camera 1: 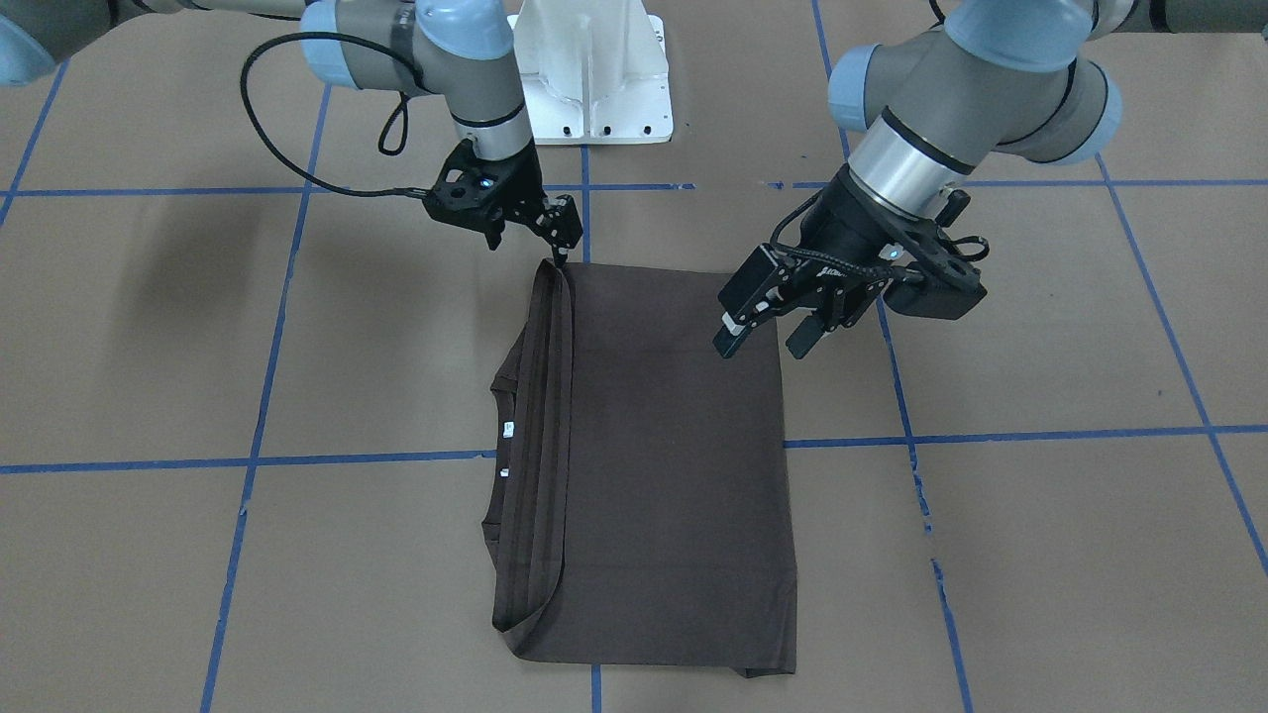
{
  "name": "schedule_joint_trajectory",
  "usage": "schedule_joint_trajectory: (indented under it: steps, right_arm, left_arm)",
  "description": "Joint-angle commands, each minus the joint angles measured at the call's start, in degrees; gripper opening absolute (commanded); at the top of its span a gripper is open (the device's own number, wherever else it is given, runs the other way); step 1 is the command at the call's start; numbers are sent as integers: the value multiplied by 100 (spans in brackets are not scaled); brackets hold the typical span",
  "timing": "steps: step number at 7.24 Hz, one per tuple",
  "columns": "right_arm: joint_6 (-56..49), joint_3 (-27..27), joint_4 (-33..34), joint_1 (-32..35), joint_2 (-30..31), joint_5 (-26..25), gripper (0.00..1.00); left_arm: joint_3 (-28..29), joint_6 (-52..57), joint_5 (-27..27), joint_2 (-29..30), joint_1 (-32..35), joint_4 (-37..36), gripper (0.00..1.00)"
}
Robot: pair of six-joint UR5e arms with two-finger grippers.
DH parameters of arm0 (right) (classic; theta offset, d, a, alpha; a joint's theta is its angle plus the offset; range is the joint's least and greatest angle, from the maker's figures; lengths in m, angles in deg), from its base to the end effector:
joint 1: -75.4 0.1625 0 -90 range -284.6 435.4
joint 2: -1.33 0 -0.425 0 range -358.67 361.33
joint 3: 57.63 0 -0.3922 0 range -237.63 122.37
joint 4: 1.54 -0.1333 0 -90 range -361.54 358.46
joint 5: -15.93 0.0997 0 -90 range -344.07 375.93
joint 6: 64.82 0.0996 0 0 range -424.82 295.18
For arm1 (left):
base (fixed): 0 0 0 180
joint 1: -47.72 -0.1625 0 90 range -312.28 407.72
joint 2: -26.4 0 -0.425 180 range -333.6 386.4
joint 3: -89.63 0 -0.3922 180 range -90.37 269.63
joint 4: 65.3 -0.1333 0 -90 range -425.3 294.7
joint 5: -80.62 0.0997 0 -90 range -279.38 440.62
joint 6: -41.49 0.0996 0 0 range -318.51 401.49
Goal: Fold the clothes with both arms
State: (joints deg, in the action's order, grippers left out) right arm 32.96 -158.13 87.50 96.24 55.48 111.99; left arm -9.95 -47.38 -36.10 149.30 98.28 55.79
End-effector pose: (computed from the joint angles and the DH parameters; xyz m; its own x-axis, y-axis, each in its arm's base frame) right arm -0.5732 -0.3496 0.2171 0.5898 0.3685 0.7186 -0.3644 0.9155 -0.1704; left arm 0.3342 -0.5456 0.1840 0.1878 -0.2006 -0.9615 0.4122 0.9046 -0.1082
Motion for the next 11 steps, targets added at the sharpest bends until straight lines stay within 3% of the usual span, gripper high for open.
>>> schedule_joint_trajectory:
  steps: [1, 5, 7, 9, 11]
  right_arm:
    - [-723, 724, 464, -176, -633, 9, 100]
    - [-1726, 1110, 578, -10, -704, -8, 100]
    - [-2157, 1086, 579, 305, -338, 140, 100]
    - [-2954, 107, 1015, 841, 522, 587, 100]
    - [-2715, 21, 1037, 765, 423, 554, 100]
  left_arm:
    - [-219, -367, -36, -82, 155, 99, 99]
    - [-263, -631, -36, -91, 156, 99, 99]
    - [-273, -641, -27, -82, 191, 99, 99]
    - [-264, -640, -36, -56, 252, 99, 99]
    - [-281, -649, -36, -29, 252, 82, 99]
